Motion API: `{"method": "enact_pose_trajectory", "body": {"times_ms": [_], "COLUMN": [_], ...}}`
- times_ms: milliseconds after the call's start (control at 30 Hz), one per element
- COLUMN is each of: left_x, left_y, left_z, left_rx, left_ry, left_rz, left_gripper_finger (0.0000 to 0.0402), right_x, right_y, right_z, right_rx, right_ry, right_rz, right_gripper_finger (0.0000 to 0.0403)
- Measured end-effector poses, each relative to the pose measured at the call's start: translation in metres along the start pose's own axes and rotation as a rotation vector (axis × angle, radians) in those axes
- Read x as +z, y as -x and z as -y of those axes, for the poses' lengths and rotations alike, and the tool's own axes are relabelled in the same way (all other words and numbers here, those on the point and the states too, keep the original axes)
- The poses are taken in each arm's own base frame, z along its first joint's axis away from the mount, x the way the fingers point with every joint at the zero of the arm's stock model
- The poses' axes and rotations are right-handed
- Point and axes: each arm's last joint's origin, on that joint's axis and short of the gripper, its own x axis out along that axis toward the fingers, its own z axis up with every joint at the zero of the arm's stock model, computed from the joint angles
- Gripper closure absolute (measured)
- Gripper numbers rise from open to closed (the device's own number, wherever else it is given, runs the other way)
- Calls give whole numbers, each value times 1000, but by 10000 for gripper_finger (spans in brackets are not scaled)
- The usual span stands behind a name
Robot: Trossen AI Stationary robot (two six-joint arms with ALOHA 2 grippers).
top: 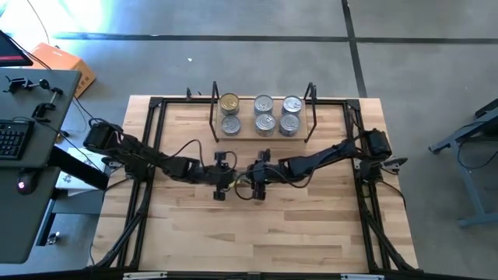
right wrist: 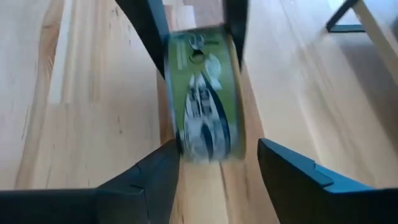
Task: Stack canned seafood by type on shelf
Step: Stack the green tuna can on top of the other green tuna can on the shelf
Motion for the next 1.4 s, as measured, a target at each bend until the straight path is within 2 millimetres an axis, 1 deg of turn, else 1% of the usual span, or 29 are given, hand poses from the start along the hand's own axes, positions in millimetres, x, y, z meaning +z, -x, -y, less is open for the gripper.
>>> {"method": "enact_pose_trajectory", "body": {"times_ms": [67, 133, 233, 300, 400, 467, 600, 800, 1000, 1167, 1233, 1333, 1400], "left_x": [-9, -17, -29, -32, -40, -45, -38, -29, -26, -25, -25, -26, -27], "left_y": [1, 2, 8, 15, 24, 28, 36, 42, 46, 47, 47, 46, 45], "left_z": [4, 7, 15, 17, 18, 19, 17, 16, 16, 17, 17, 17, 15], "left_rx": [24, 28, -2, -8, 1, 0, -6, -35, -54, -77, -80, -79, -50], "left_ry": [21, 51, 87, 115, 118, 106, 105, 55, 37, 38, 41, 80, 119], "left_rz": [24, 88, 229, 344, 451, 483, 608, 727, 793, 802, 802, 792, 764], "left_gripper_finger": [280, 280, 280, 280, 280, 280, 280, 280, 280, 280, 280, 277, 251], "right_x": [-3, -15, -42, -57, -74, -77, -73, -48, -21, -10, -9, -11, -13], "right_y": [6, 8, 4, 6, 12, 17, 24, 27, 33, 37, 37, 35, 33], "right_z": [-3, -7, -11, -13, -16, -20, -26, -32, -40, -48, -49, -49, -47], "right_rx": [-2, -28, -40, -25, 19, 69, 93, 82, 82, 82, 85, 77, 28], "right_ry": [22, 50, 23, -17, -62, -57, -8, 59, 122, 154, 156, 162, 140], "right_rz": [-8, 15, 132, 222, 322, 390, 482, 577, 670, 699, 699, 672, 634], "right_gripper_finger": [196, 198, 202, 203, 203, 203, 203, 203, 203, 206, 217, 249, 274]}}
